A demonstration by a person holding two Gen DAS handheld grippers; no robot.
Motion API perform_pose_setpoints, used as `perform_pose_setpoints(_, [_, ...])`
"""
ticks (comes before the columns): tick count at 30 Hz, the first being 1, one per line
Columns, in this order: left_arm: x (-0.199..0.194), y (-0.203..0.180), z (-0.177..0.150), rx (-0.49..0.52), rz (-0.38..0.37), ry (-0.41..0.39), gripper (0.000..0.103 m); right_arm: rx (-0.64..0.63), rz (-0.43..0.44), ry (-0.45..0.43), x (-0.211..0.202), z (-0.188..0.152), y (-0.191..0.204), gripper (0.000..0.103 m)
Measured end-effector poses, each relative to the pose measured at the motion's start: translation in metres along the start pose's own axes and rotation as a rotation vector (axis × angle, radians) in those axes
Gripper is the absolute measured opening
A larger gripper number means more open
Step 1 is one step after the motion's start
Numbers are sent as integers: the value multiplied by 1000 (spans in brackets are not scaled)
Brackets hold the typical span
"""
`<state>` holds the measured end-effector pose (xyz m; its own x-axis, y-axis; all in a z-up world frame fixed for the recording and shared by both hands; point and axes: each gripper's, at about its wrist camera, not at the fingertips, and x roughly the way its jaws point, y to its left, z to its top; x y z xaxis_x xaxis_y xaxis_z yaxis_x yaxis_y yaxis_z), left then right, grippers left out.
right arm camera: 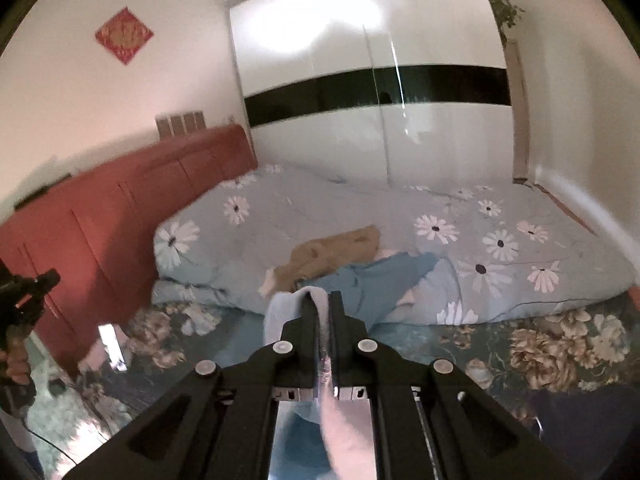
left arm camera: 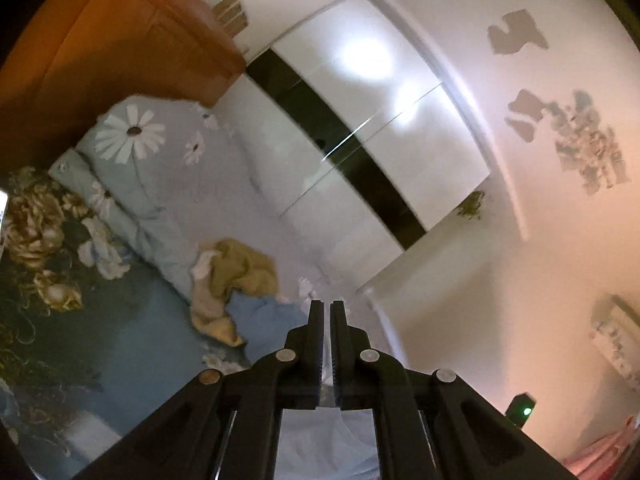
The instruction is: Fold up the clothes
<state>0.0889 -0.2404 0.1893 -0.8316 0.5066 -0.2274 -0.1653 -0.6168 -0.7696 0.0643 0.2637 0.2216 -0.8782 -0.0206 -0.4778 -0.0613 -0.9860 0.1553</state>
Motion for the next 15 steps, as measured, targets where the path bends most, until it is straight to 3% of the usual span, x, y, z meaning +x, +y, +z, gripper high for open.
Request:
perform_pose_setpoints(5, [51,50,-29,-69,59,186,4,13,-29,82,32,-12,-4,4])
perform_pose_setpoints(10, [115,80,-89,-50,105,417,6,80,-23,91,38,-9,-20,4])
perform_pose_setpoints(11, [127,84,-103,-45,114,454,12,86,-21,91,37,-8,-21,4])
perform_pose_setpoints(13, [147,87,-136,-51,98,539,34,97,-14,90,37,-3,-23,4])
perform_pose_setpoints(14, [157,86,-151,-48,78,573,52,99,-10,91,37,-2,-24,4])
perform_pose_setpoints(15, [169,84,-168,-28,60,601,62,100,-7,92,37,0,-24,4])
